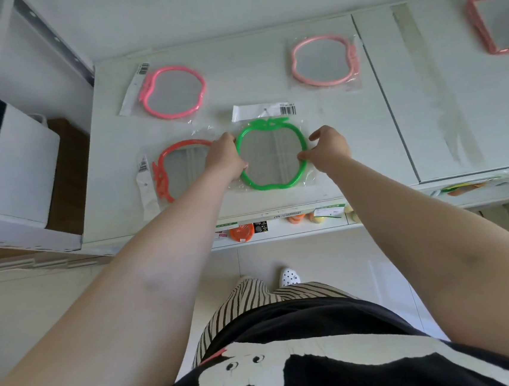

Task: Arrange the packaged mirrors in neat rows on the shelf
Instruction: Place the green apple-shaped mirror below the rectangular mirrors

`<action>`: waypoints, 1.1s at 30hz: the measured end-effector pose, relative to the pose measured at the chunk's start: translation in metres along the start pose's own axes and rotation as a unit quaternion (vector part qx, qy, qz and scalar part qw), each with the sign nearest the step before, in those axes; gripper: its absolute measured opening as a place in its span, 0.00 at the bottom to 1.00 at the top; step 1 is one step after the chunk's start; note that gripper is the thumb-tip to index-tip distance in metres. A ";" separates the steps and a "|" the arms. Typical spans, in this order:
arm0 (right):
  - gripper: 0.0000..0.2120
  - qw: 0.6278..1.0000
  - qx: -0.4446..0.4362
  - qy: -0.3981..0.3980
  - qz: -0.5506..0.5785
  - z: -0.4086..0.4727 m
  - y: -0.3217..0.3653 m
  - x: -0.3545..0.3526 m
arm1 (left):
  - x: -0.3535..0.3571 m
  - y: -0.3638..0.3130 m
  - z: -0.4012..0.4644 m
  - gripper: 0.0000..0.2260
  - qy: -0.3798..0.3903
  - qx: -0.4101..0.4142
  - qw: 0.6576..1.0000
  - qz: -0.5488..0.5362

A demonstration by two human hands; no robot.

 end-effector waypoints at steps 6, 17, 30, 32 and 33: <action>0.09 0.991 0.011 -0.024 0.132 -0.008 0.003 -0.004 | -0.004 0.008 -0.006 0.26 -0.022 -0.010 0.988 -0.154; 0.15 0.959 -0.013 -0.092 0.266 -0.060 -0.003 0.000 | -0.003 0.022 -0.043 0.06 -0.016 -0.045 0.964 -0.263; 0.18 0.926 0.017 -0.184 0.330 -0.163 -0.061 -0.016 | 0.019 0.013 -0.125 0.09 0.065 -0.001 0.920 -0.386; 0.18 0.921 0.024 -0.201 0.334 -0.173 -0.078 -0.030 | 0.028 -0.002 -0.138 0.10 0.085 0.014 0.917 -0.390; 0.18 0.919 0.028 -0.209 0.334 -0.178 -0.087 -0.039 | 0.033 -0.011 -0.144 0.10 0.092 0.024 0.915 -0.393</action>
Point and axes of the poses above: each hand's wrist, its own z-axis towards the middle knuckle, its own x-axis out of the palm, y = z × x, the point moved 2 cm from there along z, towards the middle knuckle, and after that the axes turned 13 degrees about z, right-handed, at the moved point
